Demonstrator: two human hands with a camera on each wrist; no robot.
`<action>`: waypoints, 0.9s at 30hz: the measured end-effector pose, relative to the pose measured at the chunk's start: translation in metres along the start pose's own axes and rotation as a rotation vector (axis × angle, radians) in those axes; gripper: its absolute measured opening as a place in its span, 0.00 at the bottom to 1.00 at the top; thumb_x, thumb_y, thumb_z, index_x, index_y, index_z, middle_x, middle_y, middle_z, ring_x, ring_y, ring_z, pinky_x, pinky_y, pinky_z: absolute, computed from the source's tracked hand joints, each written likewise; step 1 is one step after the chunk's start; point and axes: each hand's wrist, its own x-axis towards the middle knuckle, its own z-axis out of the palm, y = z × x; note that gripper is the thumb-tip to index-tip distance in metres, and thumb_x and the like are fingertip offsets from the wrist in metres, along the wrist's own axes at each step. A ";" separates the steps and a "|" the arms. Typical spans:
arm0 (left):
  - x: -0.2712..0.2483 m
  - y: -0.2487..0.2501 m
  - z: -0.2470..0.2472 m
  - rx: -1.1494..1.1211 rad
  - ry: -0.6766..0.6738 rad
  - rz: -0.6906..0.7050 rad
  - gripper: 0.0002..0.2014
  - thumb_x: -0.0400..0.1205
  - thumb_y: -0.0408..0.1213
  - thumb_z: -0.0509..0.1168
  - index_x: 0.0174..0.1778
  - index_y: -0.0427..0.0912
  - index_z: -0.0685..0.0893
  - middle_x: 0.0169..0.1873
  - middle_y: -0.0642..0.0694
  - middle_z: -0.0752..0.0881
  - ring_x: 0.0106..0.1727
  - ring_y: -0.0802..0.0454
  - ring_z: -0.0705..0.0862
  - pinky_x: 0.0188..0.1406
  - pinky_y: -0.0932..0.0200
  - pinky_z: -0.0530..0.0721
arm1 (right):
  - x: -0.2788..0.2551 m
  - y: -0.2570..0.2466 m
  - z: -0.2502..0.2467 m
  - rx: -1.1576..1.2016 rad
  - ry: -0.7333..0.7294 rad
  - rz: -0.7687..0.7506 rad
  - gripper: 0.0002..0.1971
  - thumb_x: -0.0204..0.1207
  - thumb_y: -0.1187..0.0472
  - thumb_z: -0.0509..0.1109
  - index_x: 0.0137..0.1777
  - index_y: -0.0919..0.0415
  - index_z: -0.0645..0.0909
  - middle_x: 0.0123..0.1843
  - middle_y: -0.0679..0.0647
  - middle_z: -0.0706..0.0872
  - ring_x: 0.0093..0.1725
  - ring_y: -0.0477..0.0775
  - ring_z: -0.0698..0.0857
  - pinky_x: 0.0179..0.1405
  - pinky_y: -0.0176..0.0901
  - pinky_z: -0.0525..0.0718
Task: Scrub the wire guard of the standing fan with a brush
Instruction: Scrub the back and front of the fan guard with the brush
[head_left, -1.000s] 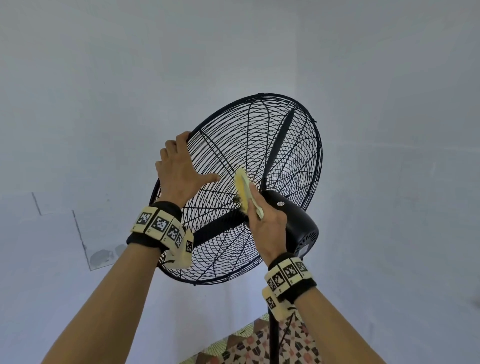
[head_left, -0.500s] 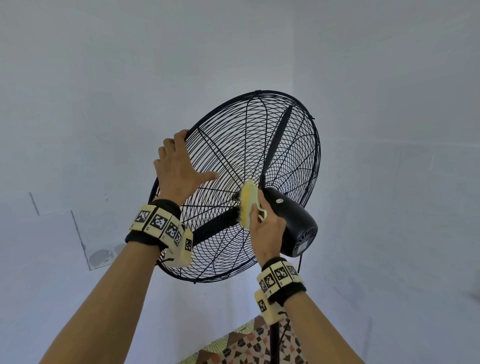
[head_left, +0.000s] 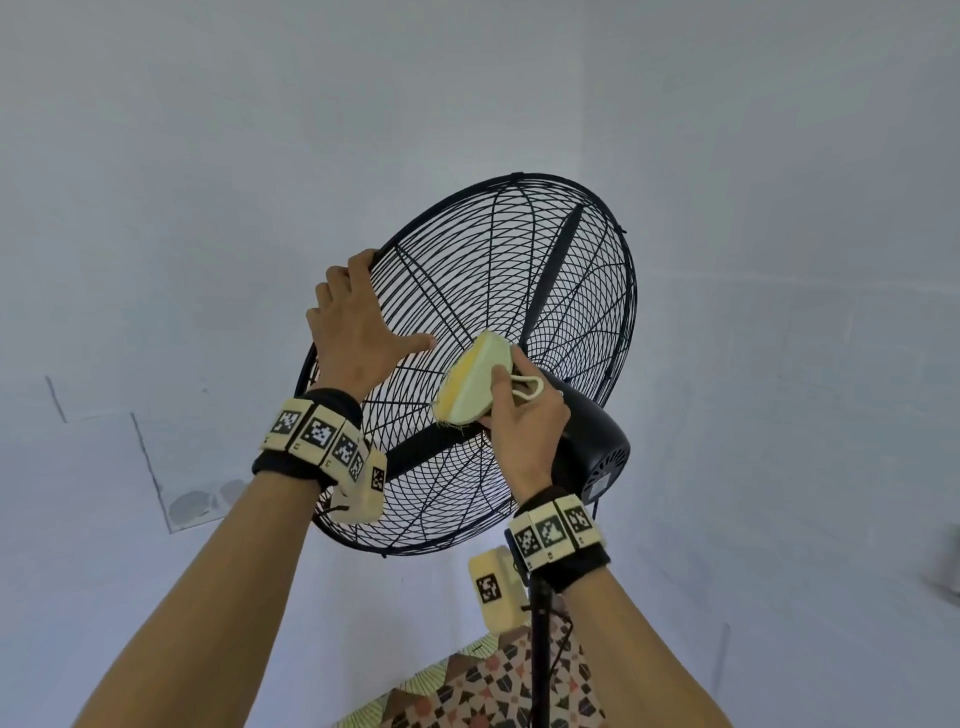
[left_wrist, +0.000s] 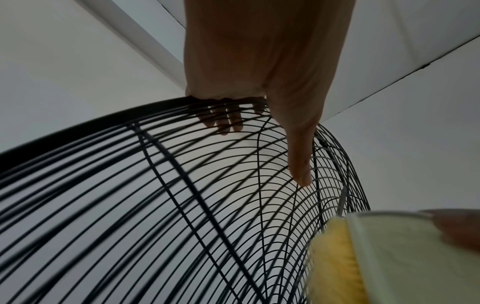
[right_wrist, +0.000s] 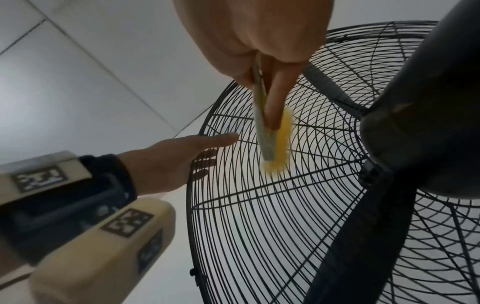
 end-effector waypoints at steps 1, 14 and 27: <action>-0.001 0.001 0.000 -0.001 -0.006 0.002 0.59 0.62 0.58 0.88 0.84 0.46 0.64 0.73 0.38 0.73 0.73 0.36 0.73 0.70 0.34 0.73 | -0.002 0.002 -0.005 0.023 0.037 -0.004 0.17 0.85 0.54 0.72 0.72 0.51 0.85 0.51 0.34 0.91 0.55 0.44 0.90 0.50 0.51 0.93; -0.001 0.000 0.001 -0.017 -0.002 0.003 0.59 0.61 0.58 0.88 0.84 0.46 0.64 0.74 0.38 0.73 0.73 0.36 0.73 0.70 0.34 0.72 | -0.001 -0.007 -0.013 0.272 0.078 0.259 0.15 0.85 0.62 0.72 0.71 0.59 0.85 0.59 0.50 0.89 0.54 0.48 0.90 0.40 0.52 0.94; 0.001 -0.002 0.003 -0.013 0.000 -0.002 0.59 0.61 0.59 0.88 0.84 0.47 0.64 0.74 0.39 0.73 0.74 0.37 0.72 0.69 0.35 0.72 | -0.013 -0.008 -0.007 0.288 -0.046 0.216 0.18 0.86 0.60 0.71 0.75 0.55 0.83 0.60 0.45 0.88 0.58 0.49 0.90 0.43 0.52 0.94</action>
